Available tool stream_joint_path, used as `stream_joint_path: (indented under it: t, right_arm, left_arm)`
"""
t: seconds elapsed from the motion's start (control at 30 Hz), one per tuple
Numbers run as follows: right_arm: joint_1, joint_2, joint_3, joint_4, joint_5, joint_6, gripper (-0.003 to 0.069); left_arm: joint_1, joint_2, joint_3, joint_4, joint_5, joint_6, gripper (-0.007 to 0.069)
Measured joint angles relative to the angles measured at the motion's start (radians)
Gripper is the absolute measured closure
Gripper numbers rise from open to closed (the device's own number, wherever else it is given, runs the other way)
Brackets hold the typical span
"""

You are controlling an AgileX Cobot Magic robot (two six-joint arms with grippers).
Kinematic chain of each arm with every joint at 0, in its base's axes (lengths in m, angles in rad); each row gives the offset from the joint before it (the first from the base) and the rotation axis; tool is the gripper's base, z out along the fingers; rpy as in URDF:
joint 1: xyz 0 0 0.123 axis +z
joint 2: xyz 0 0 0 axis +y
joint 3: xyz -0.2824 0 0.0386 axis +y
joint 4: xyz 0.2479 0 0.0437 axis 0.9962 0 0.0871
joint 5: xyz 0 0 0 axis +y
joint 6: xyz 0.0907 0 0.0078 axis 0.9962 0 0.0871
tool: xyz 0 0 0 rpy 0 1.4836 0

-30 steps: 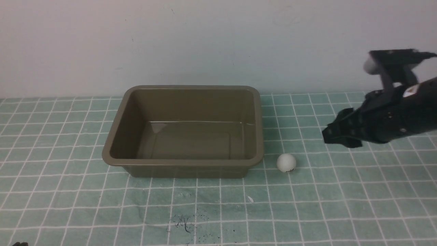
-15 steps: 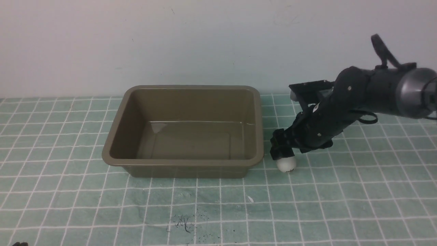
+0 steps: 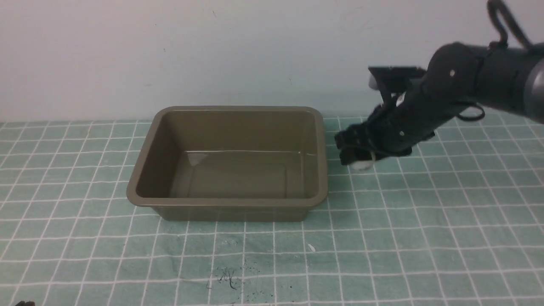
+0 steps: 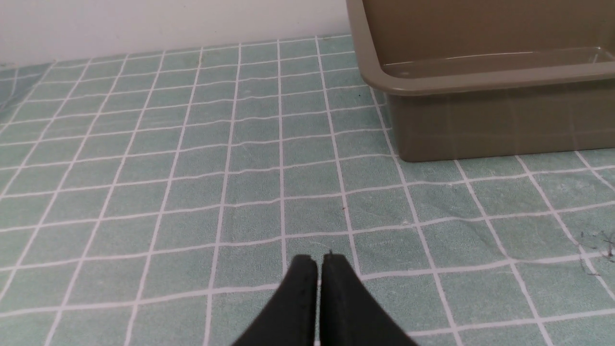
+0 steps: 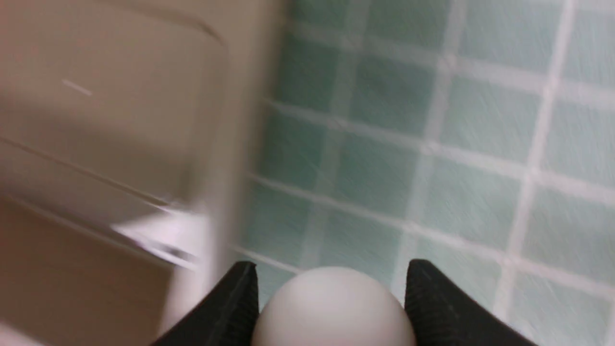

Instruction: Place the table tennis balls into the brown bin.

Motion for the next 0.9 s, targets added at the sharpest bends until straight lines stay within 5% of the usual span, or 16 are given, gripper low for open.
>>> stream_joint_path:
  t: [0.17,0.37,0.47,0.53,0.57,0.6,0.67,0.9]
  right_arm:
    - [0.098,0.031,-0.147,0.044,-0.034,-0.068,0.0291]
    - [0.124,0.076,-0.307,0.017,0.049,-0.069,0.0067]
    - [0.124,0.049,-0.359,-0.052,0.124,-0.035,0.0071]
    - [0.124,-0.028,-0.371,-0.142,0.180,0.009,0.0190]
    - [0.124,-0.090,-0.374,-0.199,0.219,0.034,0.0335]
    - [0.124,-0.120,-0.375,-0.221,0.235,0.044,0.0377]
    - [0.124,-0.247,-0.368,-0.274,0.278,0.070,0.0578]
    - [0.124,-0.737,-0.058,-0.290,0.167,0.125,0.0671]
  left_arm:
    - [0.000,0.000,0.000,0.000,0.000,0.000,0.0629]
    - [0.000,0.000,0.000,0.000,0.000,0.000,0.0629]
    - [0.000,0.000,0.000,0.000,0.000,0.000,0.0629]
    - [0.000,0.000,0.000,0.000,0.000,0.000,0.0629]
    - [0.000,0.000,0.000,0.000,0.000,0.000,0.0629]
    - [0.000,0.000,0.000,0.000,0.000,0.000,0.0629]
    - [0.000,0.000,0.000,0.000,0.000,0.000,0.0629]
    - [0.000,0.000,0.000,0.000,0.000,0.000,0.0629]
